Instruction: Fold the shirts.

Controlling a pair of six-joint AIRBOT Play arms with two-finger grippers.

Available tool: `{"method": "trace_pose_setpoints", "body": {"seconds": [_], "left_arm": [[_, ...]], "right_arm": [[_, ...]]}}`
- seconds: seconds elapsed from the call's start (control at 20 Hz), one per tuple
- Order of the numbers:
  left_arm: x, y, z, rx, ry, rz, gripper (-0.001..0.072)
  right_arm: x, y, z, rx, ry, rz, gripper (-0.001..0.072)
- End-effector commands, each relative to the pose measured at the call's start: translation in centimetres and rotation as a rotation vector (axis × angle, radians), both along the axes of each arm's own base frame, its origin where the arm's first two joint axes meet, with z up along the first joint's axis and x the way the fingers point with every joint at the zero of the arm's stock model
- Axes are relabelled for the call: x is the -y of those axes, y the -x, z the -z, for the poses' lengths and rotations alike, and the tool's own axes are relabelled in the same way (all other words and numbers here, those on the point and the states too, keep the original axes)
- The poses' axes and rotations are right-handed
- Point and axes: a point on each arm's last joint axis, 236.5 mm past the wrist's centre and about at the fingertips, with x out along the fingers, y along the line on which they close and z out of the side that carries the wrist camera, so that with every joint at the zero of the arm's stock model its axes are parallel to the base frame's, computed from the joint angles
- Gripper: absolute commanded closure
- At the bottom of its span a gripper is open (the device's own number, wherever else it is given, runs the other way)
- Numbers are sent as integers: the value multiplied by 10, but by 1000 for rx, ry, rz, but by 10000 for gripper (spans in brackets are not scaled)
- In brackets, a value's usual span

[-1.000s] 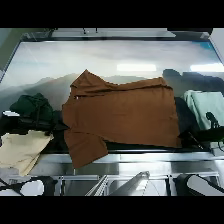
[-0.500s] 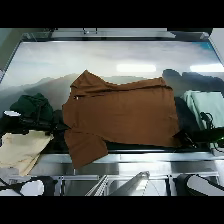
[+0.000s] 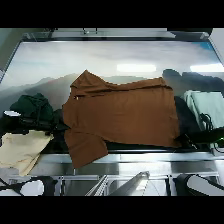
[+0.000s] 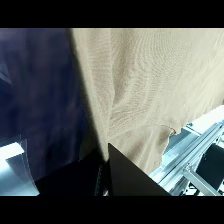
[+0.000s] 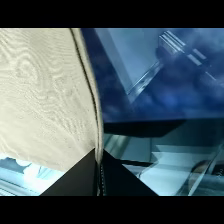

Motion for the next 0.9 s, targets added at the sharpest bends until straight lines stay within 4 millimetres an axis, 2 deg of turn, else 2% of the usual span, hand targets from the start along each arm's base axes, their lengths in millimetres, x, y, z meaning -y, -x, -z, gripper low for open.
{"method": "trace_pose_setpoints", "body": {"seconds": [0.0,0.1,0.15,0.2,0.25,0.3,0.4,0.45,0.5,0.6,0.65,0.7,0.75,0.8,0.85], "left_arm": [[1,-1,-1,3,3,-2,682],[10,-10,-15,25,73,-33,682],[16,-17,-32,57,139,-30,683],[25,-23,-56,93,225,-16,683],[32,-31,-89,146,319,3,684],[37,-39,-126,218,401,21,686],[44,-49,-215,421,547,56,692],[46,-48,-270,563,620,77,692],[48,-40,-326,712,684,110,692],[51,-2,-442,1056,787,190,692],[52,28,-497,1242,820,226,691],[53,64,-546,1436,830,270,691],[56,98,-581,1595,810,308,691],[61,127,-607,1720,757,330,691],[69,144,-625,1826,638,323,690]], "right_arm": [[-3,8,-1,-27,-10,-28,689],[-11,-10,-13,20,-68,24,691],[-18,-27,-31,88,-131,30,691],[-26,-47,-59,177,-211,26,691],[-30,-66,-92,273,-272,16,691],[-31,-85,-131,388,-313,8,691],[-29,-121,-232,694,-330,-14,691],[-28,-131,-293,874,-313,-25,691],[-30,-132,-360,1069,-297,-34,691],[-38,-108,-487,1441,-247,-23,691],[-42,-92,-536,1587,-188,-2,691],[-48,-73,-576,1709,-98,21,690],[-54,-58,-603,1795,6,40,691],[-64,-42,-626,1870,91,55,690],[-74,-29,-642,1925,146,59,690]]}}
